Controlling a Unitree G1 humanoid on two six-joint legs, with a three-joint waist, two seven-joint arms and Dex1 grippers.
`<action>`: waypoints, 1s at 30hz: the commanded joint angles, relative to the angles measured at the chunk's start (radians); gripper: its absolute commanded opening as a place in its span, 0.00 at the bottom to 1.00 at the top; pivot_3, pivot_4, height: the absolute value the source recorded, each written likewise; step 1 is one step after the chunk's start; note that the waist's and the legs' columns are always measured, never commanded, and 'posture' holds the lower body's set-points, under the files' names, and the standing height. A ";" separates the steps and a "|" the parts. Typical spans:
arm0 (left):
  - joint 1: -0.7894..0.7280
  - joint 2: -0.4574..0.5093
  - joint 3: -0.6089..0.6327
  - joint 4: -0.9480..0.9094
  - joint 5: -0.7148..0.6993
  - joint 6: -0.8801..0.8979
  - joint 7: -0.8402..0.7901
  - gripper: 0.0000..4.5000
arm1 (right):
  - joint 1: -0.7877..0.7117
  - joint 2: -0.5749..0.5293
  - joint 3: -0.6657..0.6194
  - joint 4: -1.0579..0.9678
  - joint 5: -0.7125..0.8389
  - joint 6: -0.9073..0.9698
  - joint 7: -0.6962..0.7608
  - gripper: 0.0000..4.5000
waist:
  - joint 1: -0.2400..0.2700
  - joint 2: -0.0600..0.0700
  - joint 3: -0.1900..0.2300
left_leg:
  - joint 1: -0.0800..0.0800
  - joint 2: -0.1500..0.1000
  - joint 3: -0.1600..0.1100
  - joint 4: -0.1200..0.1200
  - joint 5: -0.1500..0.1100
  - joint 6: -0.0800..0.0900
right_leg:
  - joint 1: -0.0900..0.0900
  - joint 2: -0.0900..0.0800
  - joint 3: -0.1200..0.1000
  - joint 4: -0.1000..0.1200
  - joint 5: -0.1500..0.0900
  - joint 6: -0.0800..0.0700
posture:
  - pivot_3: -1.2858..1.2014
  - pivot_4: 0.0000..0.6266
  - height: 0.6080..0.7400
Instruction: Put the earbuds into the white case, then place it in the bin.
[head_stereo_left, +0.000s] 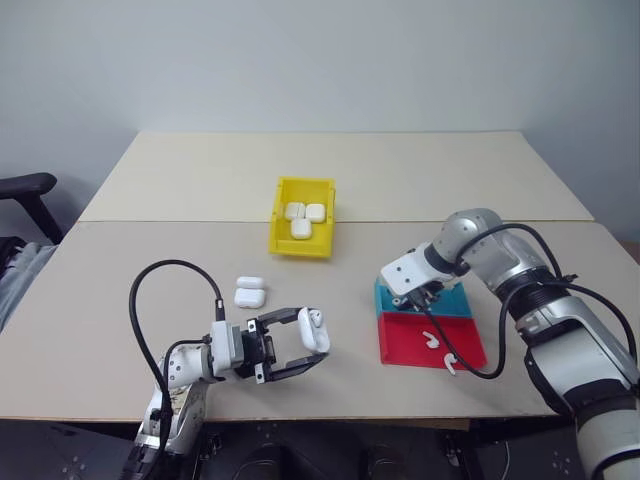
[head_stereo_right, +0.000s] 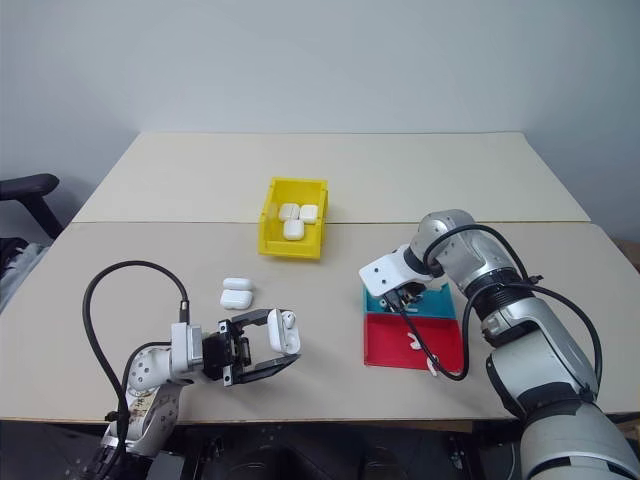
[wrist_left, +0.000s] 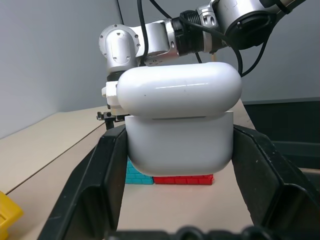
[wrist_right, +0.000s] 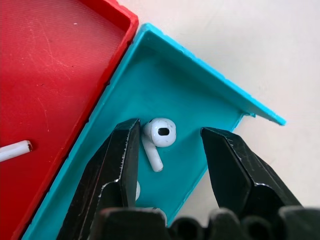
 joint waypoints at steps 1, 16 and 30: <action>-0.005 0.004 0.003 -0.012 0.002 -0.026 0.005 0.63 | -0.011 -0.020 -0.001 0.012 -0.008 -0.097 -0.013 0.53 | 0.000 0.000 0.000 | 0.000 0.000 0.000 0.000 0.000 0.000 | 0.000 0.000 0.000 0.000 0.000 0.000 | 0.52 0.24 1.00; -0.010 -0.001 -0.006 -0.013 0.008 -0.026 0.018 0.63 | -0.096 -0.014 0.032 0.099 -0.050 -0.315 -0.022 0.53 | -0.001 0.000 0.000 | 0.000 0.000 0.000 0.000 0.000 -0.001 | 0.000 0.000 0.000 0.000 0.000 0.000 | 0.52 0.24 1.00; -0.003 0.004 -0.005 -0.023 0.013 -0.024 0.027 0.63 | -0.090 0.003 0.038 0.128 -0.055 -0.365 -0.030 0.53 | -0.001 0.000 0.000 | 0.000 0.000 0.001 0.000 0.001 -0.001 | 0.000 0.000 0.000 0.000 0.000 0.000 | 0.52 0.24 1.00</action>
